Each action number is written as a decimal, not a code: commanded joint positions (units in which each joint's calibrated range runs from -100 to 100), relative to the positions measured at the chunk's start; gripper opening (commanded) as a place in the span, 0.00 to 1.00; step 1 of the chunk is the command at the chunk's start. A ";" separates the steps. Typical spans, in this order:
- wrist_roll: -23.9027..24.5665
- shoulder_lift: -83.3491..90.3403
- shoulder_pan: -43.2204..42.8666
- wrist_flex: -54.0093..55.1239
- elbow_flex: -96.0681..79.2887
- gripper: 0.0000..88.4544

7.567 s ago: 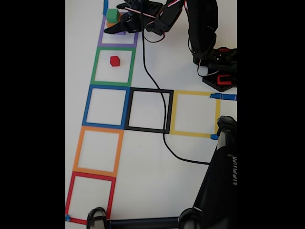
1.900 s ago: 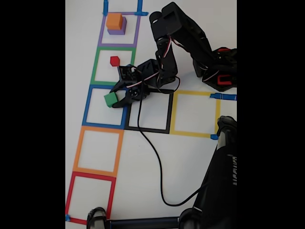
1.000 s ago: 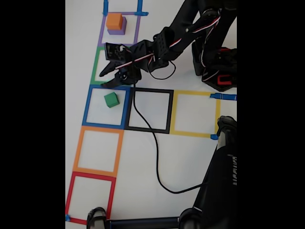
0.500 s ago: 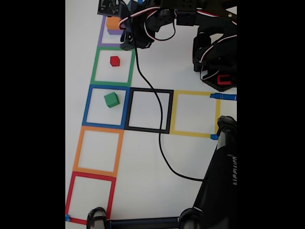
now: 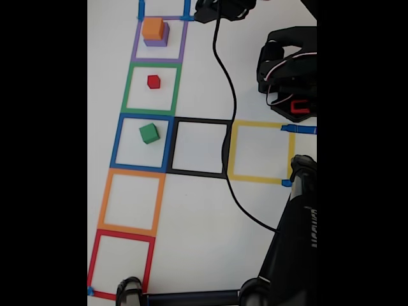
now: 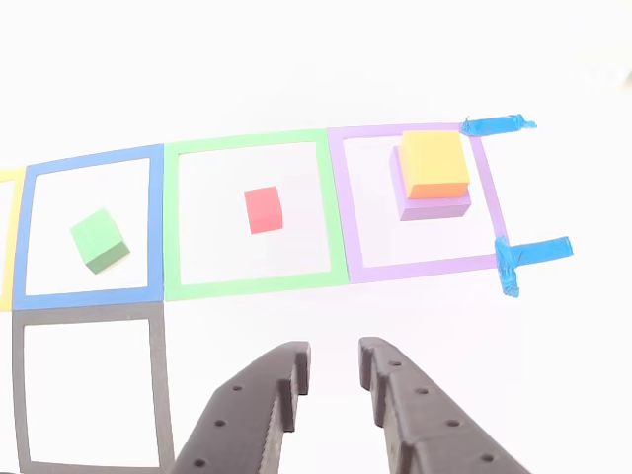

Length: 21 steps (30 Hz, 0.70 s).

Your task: Tower of hanoi

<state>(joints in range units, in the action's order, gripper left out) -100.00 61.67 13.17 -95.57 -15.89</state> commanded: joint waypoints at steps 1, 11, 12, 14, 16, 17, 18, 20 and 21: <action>0.00 2.24 0.64 3.74 -5.56 0.02; 0.00 6.92 4.09 32.08 -34.84 0.12; 0.00 6.76 4.48 35.24 -37.20 0.13; 0.00 6.19 5.05 43.02 -43.11 0.15; 0.00 5.14 5.72 50.95 -48.74 0.20; 0.00 4.42 6.01 54.19 -50.93 0.22; 0.00 3.37 6.20 57.10 -52.47 0.25; 0.00 1.03 6.39 62.77 -55.29 0.28; 0.00 -0.35 6.30 67.06 -57.38 0.30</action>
<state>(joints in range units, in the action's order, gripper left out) -99.82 65.05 18.78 -40.91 -69.37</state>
